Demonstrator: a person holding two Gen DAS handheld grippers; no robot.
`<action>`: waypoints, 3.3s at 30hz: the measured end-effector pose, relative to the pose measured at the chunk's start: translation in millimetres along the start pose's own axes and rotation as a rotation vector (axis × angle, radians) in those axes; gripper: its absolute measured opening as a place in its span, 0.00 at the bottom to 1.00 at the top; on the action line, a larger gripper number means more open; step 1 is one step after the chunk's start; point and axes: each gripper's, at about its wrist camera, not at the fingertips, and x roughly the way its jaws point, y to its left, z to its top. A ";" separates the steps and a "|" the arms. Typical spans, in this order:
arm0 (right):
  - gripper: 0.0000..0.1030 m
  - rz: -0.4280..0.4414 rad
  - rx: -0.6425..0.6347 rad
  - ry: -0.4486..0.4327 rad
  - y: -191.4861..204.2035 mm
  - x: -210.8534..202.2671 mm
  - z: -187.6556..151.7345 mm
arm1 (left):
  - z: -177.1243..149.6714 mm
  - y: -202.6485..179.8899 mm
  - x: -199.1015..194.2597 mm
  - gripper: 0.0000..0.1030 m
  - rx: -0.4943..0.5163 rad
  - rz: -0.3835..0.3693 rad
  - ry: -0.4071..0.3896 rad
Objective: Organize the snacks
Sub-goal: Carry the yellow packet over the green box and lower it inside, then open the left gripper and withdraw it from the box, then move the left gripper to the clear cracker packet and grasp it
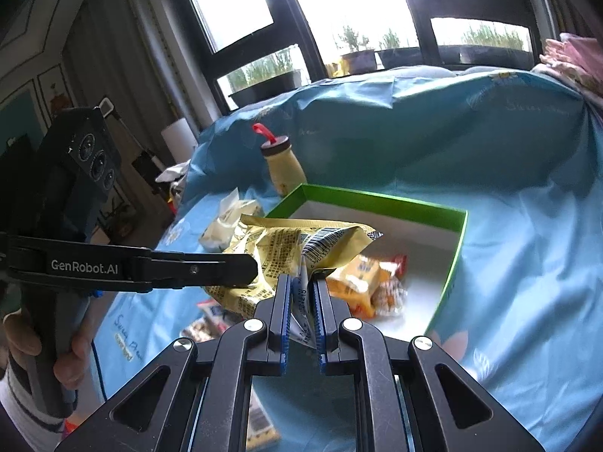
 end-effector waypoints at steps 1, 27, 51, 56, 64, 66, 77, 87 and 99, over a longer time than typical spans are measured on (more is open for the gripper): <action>0.13 -0.003 -0.003 0.001 -1.1 3.6 3.0 | 4.0 1.4 2.6 0.23 -0.001 0.004 0.000; 0.13 -0.028 -0.028 0.112 -17.9 91.7 14.8 | 28.8 62.5 58.8 0.25 -0.123 0.048 0.054; 0.13 -0.104 -0.032 0.158 -22.6 109.4 15.3 | 29.0 70.2 75.1 0.41 -0.157 0.078 0.077; 0.27 -0.123 -0.018 0.160 -24.3 105.7 15.0 | 27.1 68.7 72.2 0.59 -0.153 0.098 0.077; 0.44 -0.158 -0.041 0.104 -16.9 71.9 10.7 | 20.6 64.4 39.7 0.79 -0.141 0.102 0.028; 0.50 -0.152 -0.034 0.079 -15.0 58.5 9.9 | 17.4 62.0 30.8 0.83 -0.130 0.106 0.023; 0.56 -0.037 0.003 0.053 -3.2 -6.5 -22.6 | -39.2 42.1 -23.7 0.99 -0.038 0.100 0.002; 0.56 -0.006 0.051 0.105 2.9 -32.8 -69.9 | -99.1 41.5 -48.0 1.00 -0.041 0.127 0.023; 0.56 0.046 0.075 0.188 25.6 -35.6 -118.3 | -160.1 64.4 -54.0 1.00 -0.102 0.091 -0.051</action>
